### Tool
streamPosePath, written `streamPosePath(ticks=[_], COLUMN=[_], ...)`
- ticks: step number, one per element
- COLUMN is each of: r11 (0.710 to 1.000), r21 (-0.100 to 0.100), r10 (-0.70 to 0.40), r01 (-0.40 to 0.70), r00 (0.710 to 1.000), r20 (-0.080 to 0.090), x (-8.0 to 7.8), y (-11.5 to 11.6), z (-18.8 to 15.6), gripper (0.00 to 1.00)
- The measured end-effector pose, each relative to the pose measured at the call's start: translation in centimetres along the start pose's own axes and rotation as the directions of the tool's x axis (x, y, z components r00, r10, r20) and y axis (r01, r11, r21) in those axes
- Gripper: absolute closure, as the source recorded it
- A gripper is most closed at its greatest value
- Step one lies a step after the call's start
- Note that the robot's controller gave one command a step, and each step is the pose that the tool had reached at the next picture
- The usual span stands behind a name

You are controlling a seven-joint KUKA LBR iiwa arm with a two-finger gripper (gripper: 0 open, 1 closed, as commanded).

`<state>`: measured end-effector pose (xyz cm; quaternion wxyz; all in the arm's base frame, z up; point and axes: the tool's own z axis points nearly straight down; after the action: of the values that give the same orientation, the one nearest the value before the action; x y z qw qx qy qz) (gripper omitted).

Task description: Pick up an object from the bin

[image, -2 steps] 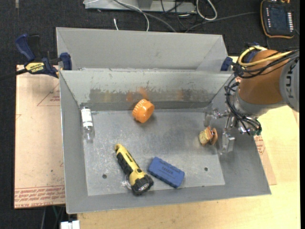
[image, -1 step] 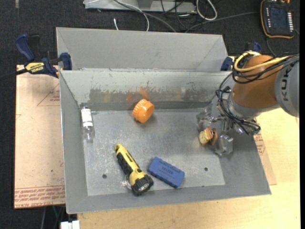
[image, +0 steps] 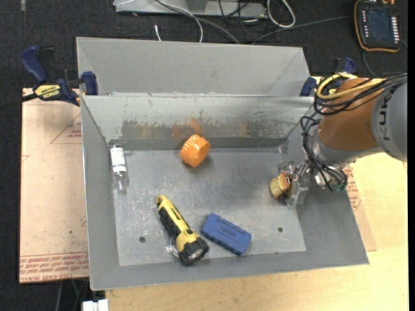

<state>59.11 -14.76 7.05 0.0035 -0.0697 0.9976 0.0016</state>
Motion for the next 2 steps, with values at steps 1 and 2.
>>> streamPosePath(ticks=[1, 2], r11=[1.0, 1.0], r21=[0.0, 0.0], r10=[-0.001, -0.001], r01=[0.001, 0.001], r00=[1.0, 1.0], r20=[0.0, 0.001], x=[0.0, -0.05], y=[0.0, 0.05], z=[0.0, -0.06], gripper=[1.0, 1.0])
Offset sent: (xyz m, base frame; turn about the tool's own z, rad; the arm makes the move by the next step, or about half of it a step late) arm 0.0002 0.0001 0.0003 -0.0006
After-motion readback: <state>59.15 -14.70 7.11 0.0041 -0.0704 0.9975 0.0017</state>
